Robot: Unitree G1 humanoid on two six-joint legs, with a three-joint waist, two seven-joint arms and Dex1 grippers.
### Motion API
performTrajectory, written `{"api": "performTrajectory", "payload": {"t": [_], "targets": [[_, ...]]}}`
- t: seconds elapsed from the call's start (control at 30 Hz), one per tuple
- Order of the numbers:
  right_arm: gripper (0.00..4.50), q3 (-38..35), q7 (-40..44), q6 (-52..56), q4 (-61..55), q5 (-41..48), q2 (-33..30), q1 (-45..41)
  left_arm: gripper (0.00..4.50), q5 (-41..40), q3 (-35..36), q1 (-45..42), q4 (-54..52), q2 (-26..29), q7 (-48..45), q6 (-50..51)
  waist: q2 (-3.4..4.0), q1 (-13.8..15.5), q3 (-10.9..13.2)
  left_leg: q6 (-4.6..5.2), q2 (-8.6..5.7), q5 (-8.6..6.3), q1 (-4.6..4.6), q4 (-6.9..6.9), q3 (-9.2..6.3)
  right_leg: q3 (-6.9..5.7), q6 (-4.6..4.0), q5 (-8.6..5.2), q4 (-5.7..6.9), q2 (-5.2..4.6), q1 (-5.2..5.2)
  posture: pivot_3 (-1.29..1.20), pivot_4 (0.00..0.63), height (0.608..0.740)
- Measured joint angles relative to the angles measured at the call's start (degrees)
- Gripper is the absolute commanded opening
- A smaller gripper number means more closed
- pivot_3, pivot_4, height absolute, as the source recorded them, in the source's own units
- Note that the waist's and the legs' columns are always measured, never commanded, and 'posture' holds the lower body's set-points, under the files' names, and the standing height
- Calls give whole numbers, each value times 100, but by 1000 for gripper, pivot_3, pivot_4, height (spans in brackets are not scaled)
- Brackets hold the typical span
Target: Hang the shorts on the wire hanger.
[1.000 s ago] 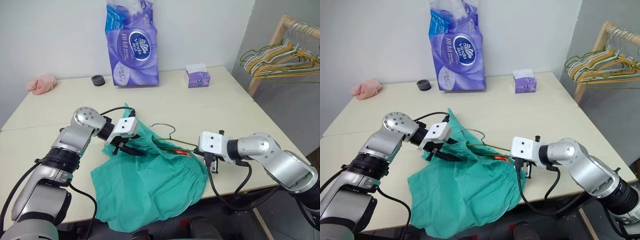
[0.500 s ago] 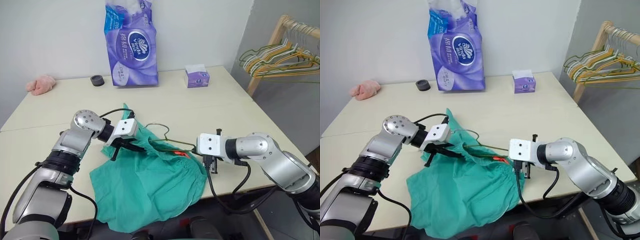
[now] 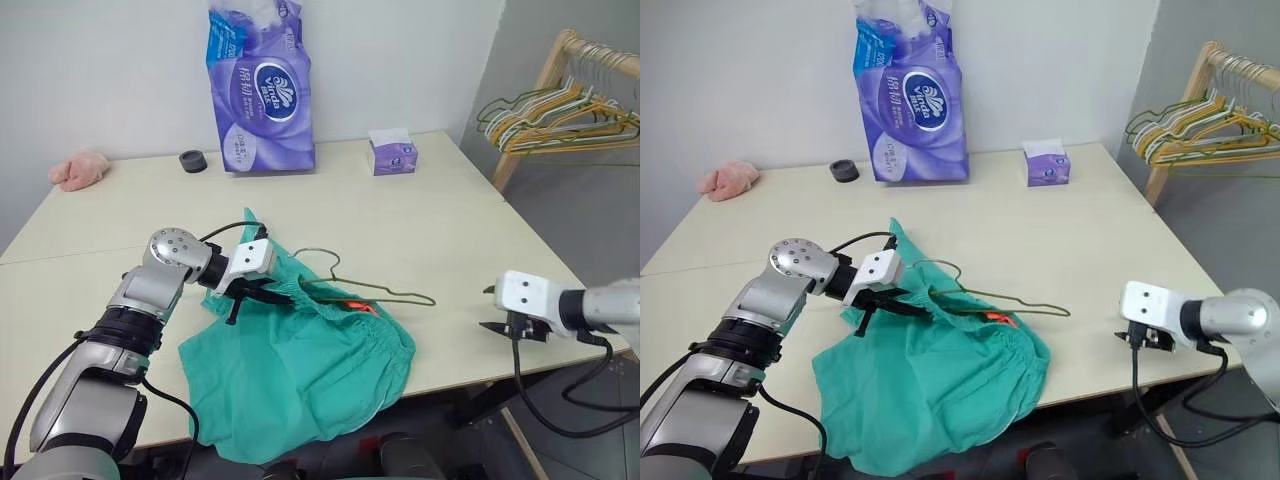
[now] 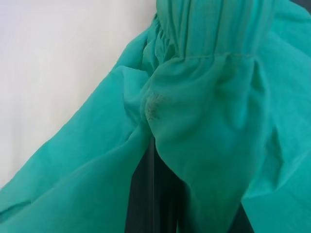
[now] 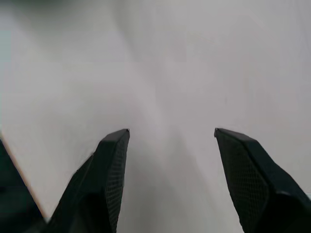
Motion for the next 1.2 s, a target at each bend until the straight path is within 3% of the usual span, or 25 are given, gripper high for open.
{"api": "performTrajectory", "payload": {"t": [0.13, 0.33, 0.47, 0.9, 1.1, 1.2], "targets": [[2993, -178, -358, 919, -818, 900, 1002, 643, 0, 7, 69, -90, 196, 7, 68, -15, 2, -5, 2, 0, -1, 0, 1, 0, 1, 5, 0, 0, 4, 2, 0, -269, 47, 740], [2993, -240, -1038, 2051, -1335, 1495, 1557, 738, 0, 17, 84, -143, 233, 7, 75, -18, 2, 20, 2, 0, -2, 0, 1, 2, -3, 5, 0, 0, 4, 1, 0, -267, 47, 740], [2993, -68, -1754, 2837, -1600, 1909, 2439, 756, 0, 18, 86, -144, 233, 5, 77, -16, -4, 9, -1, 0, -1, 0, 2, 1, -1, 9, 0, 0, 5, 3, -1, -265, 45, 740], [2993, 255, -2356, 3725, -1735, 2655, 2983, 460, 0, 17, 90, -146, 226, 3, 128, -14, -2, 15, -1, 0, -2, 0, 2, 1, -6, 8, 0, -1, 7, 2, -2, -250, 37, 740], [4456, 220, -2583, 4037, -1748, 2858, 2956, 439, 0, 17, 100, -144, 224, 7, 178, -13, -4, 16, -3, 0, -3, 0, 2, 0, -5, 7, 0, 0, 8, 1, -4, -250, 31, 740], [4456, 405, -2877, 4120, -1699, 2809, 3080, 342, 0, 16, 99, -144, 219, 6, 184, -12, -4, 7, -3, 0, -2, 0, 2, 1, -4, 9, 0, 0, 7, 1, -4, -247, 31, 740]]}}
